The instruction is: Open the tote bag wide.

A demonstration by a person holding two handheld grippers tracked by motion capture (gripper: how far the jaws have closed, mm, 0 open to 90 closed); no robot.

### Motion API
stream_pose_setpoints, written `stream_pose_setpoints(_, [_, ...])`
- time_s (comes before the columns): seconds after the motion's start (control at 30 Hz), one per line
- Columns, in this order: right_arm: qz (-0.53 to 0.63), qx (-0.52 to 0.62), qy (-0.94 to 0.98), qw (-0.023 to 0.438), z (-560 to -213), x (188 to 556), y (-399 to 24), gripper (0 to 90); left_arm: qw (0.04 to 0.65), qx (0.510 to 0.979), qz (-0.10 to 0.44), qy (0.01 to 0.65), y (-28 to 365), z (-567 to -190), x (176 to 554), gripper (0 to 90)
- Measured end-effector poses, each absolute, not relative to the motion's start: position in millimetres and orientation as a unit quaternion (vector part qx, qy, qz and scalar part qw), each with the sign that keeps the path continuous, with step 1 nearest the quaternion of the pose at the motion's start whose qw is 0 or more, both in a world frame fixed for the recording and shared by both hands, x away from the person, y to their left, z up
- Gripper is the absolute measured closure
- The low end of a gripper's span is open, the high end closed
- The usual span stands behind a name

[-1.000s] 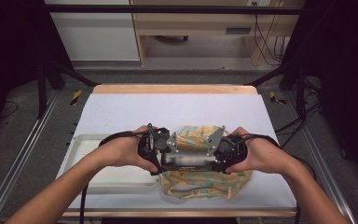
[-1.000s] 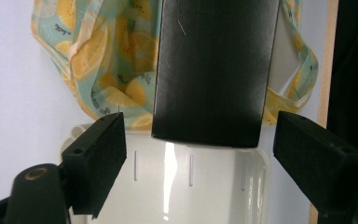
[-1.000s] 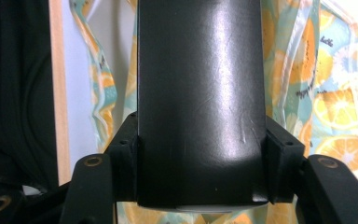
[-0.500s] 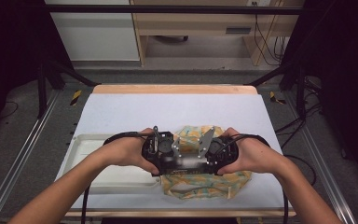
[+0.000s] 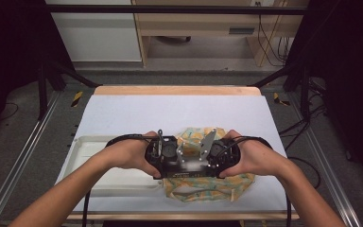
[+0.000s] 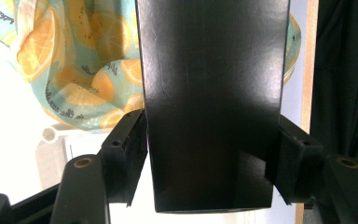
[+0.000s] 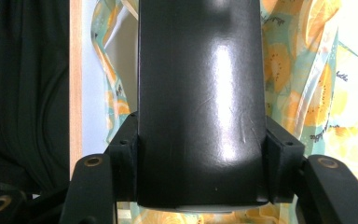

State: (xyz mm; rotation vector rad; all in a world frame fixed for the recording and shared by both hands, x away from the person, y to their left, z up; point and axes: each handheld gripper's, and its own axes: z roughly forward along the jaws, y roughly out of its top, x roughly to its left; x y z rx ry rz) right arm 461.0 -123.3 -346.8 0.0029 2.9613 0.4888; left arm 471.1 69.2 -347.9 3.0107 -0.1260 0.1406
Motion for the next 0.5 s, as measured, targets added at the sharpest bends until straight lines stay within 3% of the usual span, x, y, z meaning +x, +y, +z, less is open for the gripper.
stream_pose_setpoints(0.5, [0.163,0.004,0.984,0.067,-350.3,461.2,-121.7,43.2,0.037,0.998,0.044,-0.039,65.9,-351.4,471.1,41.5])
